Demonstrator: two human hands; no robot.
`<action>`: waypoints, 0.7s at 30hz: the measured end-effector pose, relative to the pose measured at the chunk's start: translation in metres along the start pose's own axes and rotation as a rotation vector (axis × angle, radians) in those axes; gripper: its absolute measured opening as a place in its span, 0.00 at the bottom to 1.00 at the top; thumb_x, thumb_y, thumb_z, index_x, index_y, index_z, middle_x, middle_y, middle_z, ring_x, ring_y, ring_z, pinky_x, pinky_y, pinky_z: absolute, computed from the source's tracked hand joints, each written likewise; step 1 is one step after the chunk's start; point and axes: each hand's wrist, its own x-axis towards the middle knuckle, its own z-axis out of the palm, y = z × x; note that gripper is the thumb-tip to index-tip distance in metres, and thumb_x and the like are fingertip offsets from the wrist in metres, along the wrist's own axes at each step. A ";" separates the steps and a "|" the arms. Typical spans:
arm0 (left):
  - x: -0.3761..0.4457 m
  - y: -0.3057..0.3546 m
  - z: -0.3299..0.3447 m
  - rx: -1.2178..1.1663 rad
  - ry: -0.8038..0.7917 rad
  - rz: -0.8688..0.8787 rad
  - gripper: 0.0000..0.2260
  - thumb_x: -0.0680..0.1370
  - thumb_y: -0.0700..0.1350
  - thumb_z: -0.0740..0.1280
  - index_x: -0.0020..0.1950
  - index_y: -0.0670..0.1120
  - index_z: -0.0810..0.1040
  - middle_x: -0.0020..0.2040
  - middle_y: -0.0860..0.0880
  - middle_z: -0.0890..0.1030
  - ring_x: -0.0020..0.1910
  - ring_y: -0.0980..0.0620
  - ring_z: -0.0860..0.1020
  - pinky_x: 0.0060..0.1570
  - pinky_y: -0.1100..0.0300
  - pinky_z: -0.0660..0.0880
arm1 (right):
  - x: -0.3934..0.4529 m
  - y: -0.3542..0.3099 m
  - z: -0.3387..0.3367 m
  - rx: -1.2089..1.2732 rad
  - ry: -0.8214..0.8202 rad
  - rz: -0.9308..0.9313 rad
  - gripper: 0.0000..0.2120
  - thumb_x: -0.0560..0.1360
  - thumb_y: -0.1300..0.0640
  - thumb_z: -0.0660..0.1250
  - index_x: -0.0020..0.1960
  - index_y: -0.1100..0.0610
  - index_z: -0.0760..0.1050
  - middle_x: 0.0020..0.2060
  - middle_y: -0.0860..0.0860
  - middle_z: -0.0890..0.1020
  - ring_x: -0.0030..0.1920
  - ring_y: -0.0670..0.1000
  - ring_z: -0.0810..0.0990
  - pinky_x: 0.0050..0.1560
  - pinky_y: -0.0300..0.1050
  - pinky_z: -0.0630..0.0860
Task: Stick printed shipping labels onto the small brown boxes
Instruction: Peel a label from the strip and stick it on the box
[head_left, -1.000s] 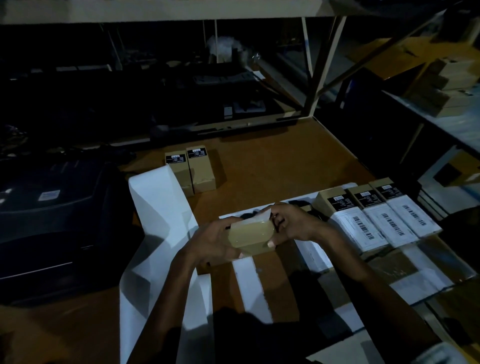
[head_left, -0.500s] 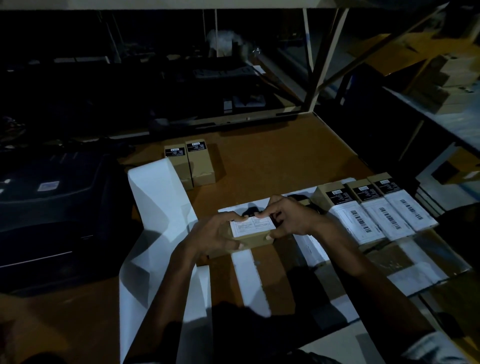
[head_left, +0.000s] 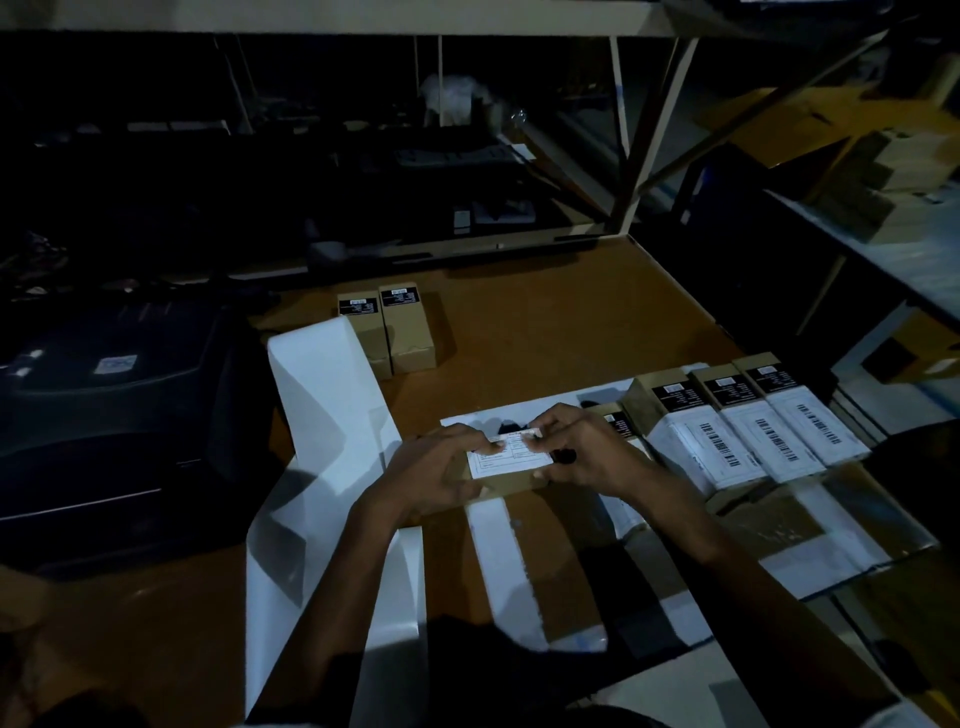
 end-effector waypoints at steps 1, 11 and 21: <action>0.000 0.000 0.001 0.017 -0.012 0.011 0.26 0.73 0.57 0.74 0.69 0.62 0.72 0.70 0.59 0.72 0.65 0.58 0.69 0.59 0.57 0.70 | -0.002 0.000 0.002 -0.036 0.022 -0.008 0.21 0.70 0.61 0.79 0.62 0.59 0.82 0.64 0.54 0.78 0.64 0.52 0.76 0.61 0.34 0.73; -0.008 -0.008 0.002 -0.184 0.027 0.101 0.13 0.71 0.53 0.75 0.49 0.70 0.81 0.73 0.66 0.66 0.72 0.59 0.64 0.68 0.40 0.68 | -0.047 -0.033 0.045 -0.335 0.413 0.173 0.26 0.70 0.65 0.75 0.66 0.52 0.79 0.75 0.54 0.69 0.74 0.60 0.64 0.66 0.59 0.75; -0.013 0.009 -0.004 -0.385 0.086 -0.003 0.14 0.69 0.58 0.76 0.48 0.56 0.76 0.60 0.59 0.80 0.64 0.55 0.76 0.50 0.48 0.82 | -0.060 -0.080 0.065 -0.287 0.307 0.286 0.28 0.80 0.51 0.61 0.79 0.43 0.60 0.81 0.53 0.48 0.78 0.61 0.48 0.74 0.62 0.57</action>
